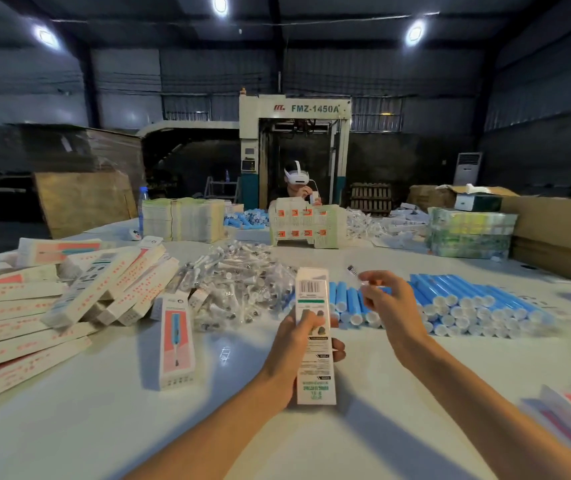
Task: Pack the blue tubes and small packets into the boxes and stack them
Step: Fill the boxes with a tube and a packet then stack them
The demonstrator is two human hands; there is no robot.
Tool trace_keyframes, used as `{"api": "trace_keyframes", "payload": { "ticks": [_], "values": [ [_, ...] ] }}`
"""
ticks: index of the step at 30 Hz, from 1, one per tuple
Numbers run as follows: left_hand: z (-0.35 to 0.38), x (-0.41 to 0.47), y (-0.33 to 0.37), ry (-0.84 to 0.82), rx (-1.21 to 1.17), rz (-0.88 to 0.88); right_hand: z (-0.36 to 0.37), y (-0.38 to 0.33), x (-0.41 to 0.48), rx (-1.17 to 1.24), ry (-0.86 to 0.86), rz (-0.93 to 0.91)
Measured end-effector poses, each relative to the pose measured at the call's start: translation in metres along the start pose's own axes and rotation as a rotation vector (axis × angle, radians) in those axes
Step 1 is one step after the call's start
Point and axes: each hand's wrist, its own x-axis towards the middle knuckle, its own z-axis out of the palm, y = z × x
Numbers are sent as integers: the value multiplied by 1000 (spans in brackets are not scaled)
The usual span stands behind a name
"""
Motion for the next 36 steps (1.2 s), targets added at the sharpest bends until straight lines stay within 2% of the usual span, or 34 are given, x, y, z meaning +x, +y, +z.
{"api": "trace_keyframes", "payload": {
  "ticks": [6,10,15,18,21,26,32,34,36],
  "values": [
    [9,-9,-13,-102,52,-16,-22,-29,-2,179,38,-102],
    [6,-6,-11,-110,94,16,-33,-55,6,112,40,-206],
    [5,-2,-12,-92,136,73,-29,-75,12,-83,-183,-230],
    [5,-2,-12,-119,155,98,-19,-79,13,-225,-352,-177],
    [5,-2,-13,-124,163,106,-9,-75,10,-190,-457,-145],
    [5,0,-13,-125,157,99,-3,-65,5,-30,-418,-218],
    [6,0,-12,-141,171,107,3,-59,6,75,-235,-206],
    [6,0,-12,-144,173,112,4,-57,6,-13,-254,-237],
    [5,0,-12,-137,170,115,3,-53,5,-226,-287,-314]
  ]
}}
